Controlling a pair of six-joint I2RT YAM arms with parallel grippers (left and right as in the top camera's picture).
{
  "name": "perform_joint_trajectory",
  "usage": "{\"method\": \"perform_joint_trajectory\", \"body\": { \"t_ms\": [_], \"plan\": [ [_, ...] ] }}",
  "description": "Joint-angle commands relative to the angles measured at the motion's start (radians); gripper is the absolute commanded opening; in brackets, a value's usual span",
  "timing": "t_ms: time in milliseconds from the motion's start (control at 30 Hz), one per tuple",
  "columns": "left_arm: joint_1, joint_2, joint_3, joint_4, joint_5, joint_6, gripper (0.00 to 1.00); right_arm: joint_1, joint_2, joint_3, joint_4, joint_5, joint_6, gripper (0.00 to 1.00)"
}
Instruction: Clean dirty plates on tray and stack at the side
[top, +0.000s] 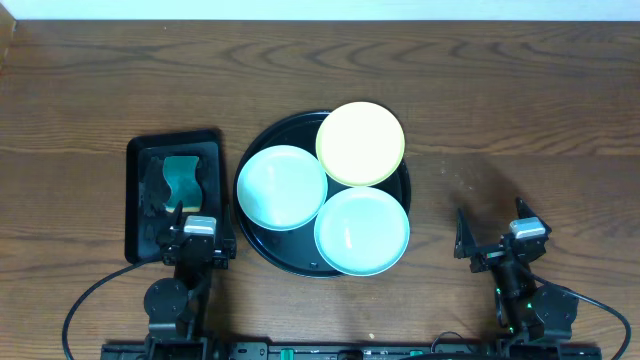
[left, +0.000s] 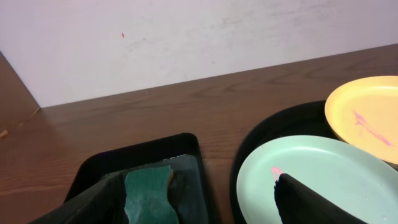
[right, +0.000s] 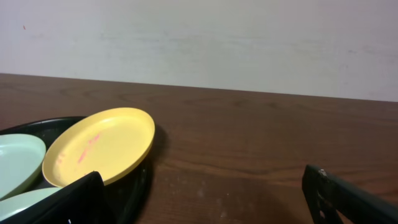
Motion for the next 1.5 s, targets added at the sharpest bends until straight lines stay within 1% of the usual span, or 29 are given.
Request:
{"method": "perform_joint_trajectory", "body": {
  "t_ms": [0, 700, 1000, 1267, 1467],
  "plan": [
    [-0.002, 0.001, -0.030, -0.011, -0.008, 0.013, 0.77, -0.009, -0.006, -0.004, 0.001, -0.002, 0.010, 0.99],
    [-0.001, 0.001, -0.030, -0.010, -0.008, 0.013, 0.77, -0.009, -0.005, -0.004, 0.003, 0.003, 0.010, 0.99],
    [-0.001, 0.001, -0.026, -0.010, -0.034, 0.013, 0.77, -0.009, -0.006, -0.004, 0.027, 0.055, 0.010, 0.99],
    [-0.001, 0.007, 0.015, -0.010, -0.060, 0.013, 0.77, -0.009, -0.005, -0.004, 0.121, 0.103, 0.010, 0.99],
    [-0.001, 0.060, 0.057, -0.012, -0.060, 0.012, 0.77, -0.009, -0.005, -0.004, 0.195, 0.104, 0.010, 0.99]
  ]
}}
